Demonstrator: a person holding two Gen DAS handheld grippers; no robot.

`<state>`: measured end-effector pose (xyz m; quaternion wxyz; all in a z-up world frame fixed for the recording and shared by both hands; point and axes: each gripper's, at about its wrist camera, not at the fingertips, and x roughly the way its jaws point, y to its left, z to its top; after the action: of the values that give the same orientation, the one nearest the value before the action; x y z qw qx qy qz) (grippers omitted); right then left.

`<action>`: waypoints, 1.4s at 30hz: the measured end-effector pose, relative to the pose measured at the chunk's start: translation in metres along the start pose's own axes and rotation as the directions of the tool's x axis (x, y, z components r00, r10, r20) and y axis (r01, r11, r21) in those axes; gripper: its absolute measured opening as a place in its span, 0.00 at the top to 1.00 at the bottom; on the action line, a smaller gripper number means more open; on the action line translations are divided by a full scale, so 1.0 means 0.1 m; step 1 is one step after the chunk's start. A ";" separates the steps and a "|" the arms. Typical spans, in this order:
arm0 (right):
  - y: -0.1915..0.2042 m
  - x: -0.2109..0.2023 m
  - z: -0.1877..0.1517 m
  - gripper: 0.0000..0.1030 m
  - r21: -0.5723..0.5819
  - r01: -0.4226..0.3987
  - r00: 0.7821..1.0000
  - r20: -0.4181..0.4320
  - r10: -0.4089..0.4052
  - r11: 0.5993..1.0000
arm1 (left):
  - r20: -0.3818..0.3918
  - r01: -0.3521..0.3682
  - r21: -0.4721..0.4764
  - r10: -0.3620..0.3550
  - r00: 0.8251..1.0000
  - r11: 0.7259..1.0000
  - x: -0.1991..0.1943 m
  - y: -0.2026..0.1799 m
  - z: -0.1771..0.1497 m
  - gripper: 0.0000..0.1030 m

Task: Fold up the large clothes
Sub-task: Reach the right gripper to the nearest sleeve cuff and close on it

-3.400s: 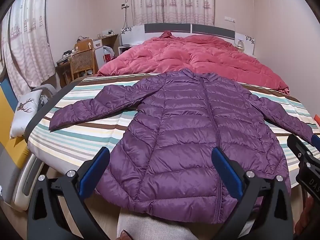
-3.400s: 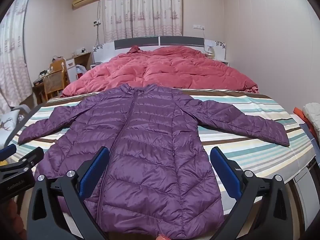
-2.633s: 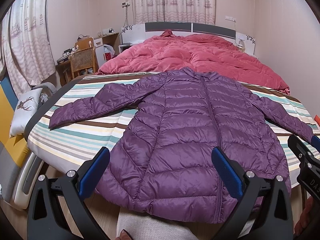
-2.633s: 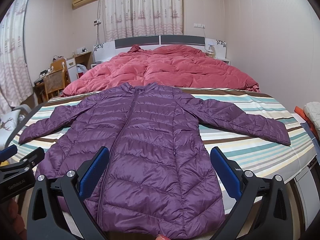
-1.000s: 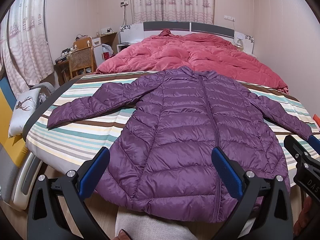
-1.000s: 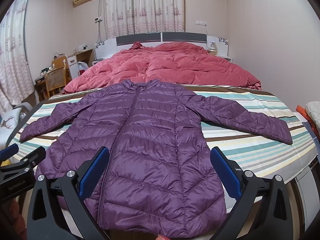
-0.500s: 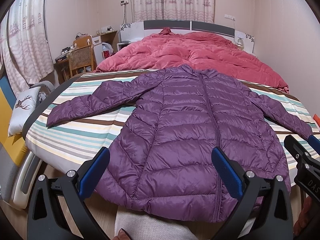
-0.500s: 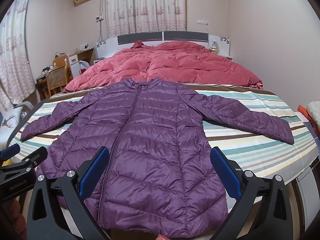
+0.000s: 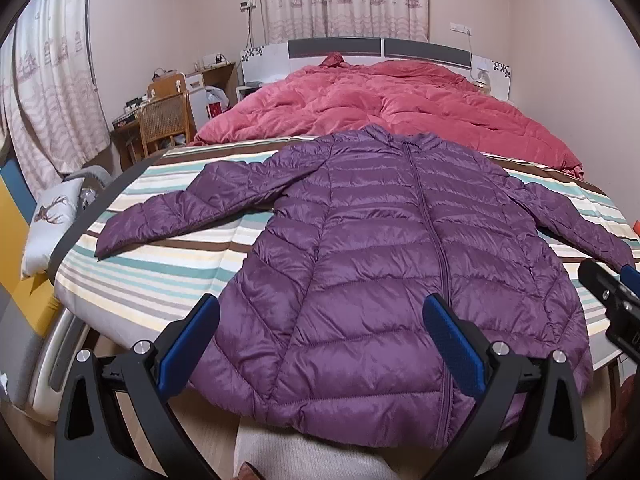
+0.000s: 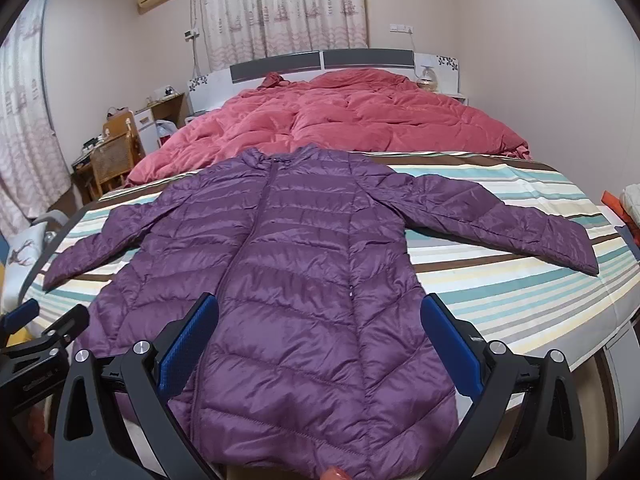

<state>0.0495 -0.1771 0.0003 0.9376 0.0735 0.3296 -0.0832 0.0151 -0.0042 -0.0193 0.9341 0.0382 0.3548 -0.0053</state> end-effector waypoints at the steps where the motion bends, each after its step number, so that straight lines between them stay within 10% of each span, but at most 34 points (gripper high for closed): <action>1: -0.04 0.03 0.02 0.03 0.006 -0.008 1.000 -0.004 0.008 1.000 | 0.004 0.005 0.004 -0.005 1.000 1.000 0.02 0.00 0.01 0.02; 7: -0.40 0.31 0.09 0.03 0.108 -0.076 0.995 -0.058 0.082 0.991 | 0.008 0.092 -0.018 -0.092 0.996 0.996 0.25 0.07 0.07 0.02; 15: -1.35 0.88 0.10 0.03 0.391 -0.010 0.989 -0.130 0.066 0.920 | 0.001 -0.051 0.004 0.051 0.999 0.999 0.75 0.20 0.18 0.02; 27: -2.55 1.30 0.08 0.32 0.692 0.072 0.996 -0.094 -0.010 0.718 | -0.030 -0.093 -0.044 0.091 0.995 0.995 1.38 0.50 0.35 0.02; 42: -3.42 1.46 -0.07 0.45 0.917 0.067 0.991 -0.015 -0.132 0.393 | -0.071 -0.166 -0.064 0.162 0.984 0.984 1.82 0.69 0.37 0.02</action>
<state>0.0871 -0.5250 -0.1254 0.7467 0.5526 0.2059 -0.3078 0.1780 0.0652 -0.1077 0.9200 0.0346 0.3810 0.0853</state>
